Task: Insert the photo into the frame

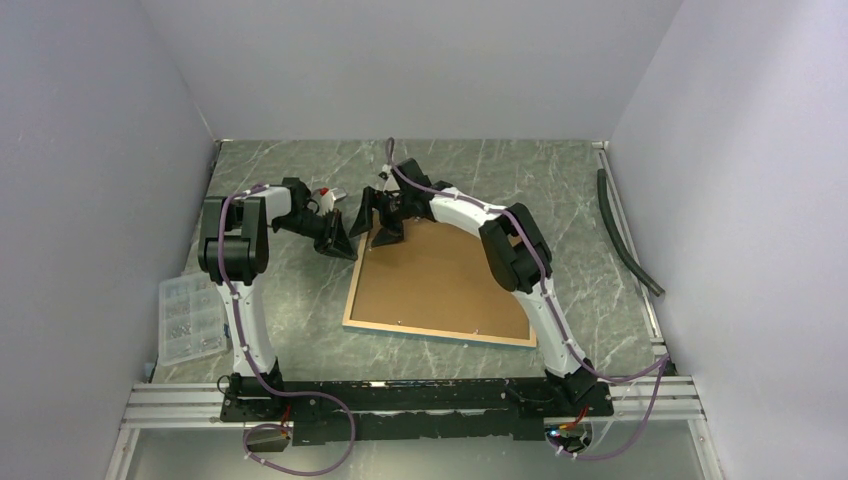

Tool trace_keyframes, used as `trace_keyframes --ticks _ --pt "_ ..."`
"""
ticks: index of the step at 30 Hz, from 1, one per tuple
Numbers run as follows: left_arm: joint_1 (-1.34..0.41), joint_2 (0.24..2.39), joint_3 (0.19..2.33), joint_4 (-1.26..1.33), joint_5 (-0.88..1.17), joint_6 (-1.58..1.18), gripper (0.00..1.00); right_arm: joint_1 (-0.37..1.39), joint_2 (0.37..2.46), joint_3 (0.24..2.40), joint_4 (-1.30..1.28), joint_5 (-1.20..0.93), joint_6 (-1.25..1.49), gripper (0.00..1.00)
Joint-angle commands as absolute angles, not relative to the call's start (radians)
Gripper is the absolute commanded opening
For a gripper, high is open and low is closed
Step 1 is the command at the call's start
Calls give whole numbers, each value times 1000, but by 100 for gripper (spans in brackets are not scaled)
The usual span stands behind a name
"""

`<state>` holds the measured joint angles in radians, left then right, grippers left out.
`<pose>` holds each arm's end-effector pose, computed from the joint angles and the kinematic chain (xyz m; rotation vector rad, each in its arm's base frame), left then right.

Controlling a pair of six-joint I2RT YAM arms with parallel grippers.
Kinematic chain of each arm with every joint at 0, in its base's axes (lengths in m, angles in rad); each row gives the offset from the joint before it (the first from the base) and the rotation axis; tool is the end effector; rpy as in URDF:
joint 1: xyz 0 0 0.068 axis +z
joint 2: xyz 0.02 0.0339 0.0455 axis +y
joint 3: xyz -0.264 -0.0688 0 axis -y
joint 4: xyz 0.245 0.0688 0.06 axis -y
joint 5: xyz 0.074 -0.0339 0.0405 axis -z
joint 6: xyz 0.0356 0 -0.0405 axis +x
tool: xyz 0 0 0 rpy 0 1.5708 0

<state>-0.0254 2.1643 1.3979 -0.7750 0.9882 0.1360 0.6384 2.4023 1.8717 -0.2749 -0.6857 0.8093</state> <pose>0.3876 -0.0396 0.1121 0.2389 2.6882 -1.4493 0.4099 0.3322 0.1459 -0.1531 2.6723 1.4149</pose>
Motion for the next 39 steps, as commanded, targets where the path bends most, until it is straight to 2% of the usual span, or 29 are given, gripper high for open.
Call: trace_keyframes --ticks 1,6,10,12,13,16,18,22,23,28,39 --pt "-39 2122 1438 -775 957 144 18 624 2248 1926 -445 -593 545 82" --pt "-25 2057 1468 -843 953 183 29 684 1939 1616 -528 -392 230 82" --pt "-11 1987 1491 -913 952 225 37 761 1731 1336 -518 -272 163 81" --pt "-3 1948 1505 -966 962 257 52 817 1661 1239 -523 -199 149 80" --pt "-2 1929 1510 -993 970 274 59 850 1633 1196 -524 -159 145 79" --pt "10 1862 1522 -1073 955 330 64 951 1587 1105 -519 -81 146 78" --pt "26 1816 1523 -1115 939 367 78 1001 1578 1069 -506 -34 152 77" --pt "36 1693 1477 -1129 923 381 82 1048 1586 1029 -471 40 160 74" --pt "39 1663 1468 -1126 927 382 90 1056 1590 1024 -465 63 160 73" --pt "63 1517 1348 -1052 986 353 94 1086 1631 1011 -443 175 185 67" --pt "125 1291 1202 -899 1109 335 94 1180 1694 982 -431 157 207 61"
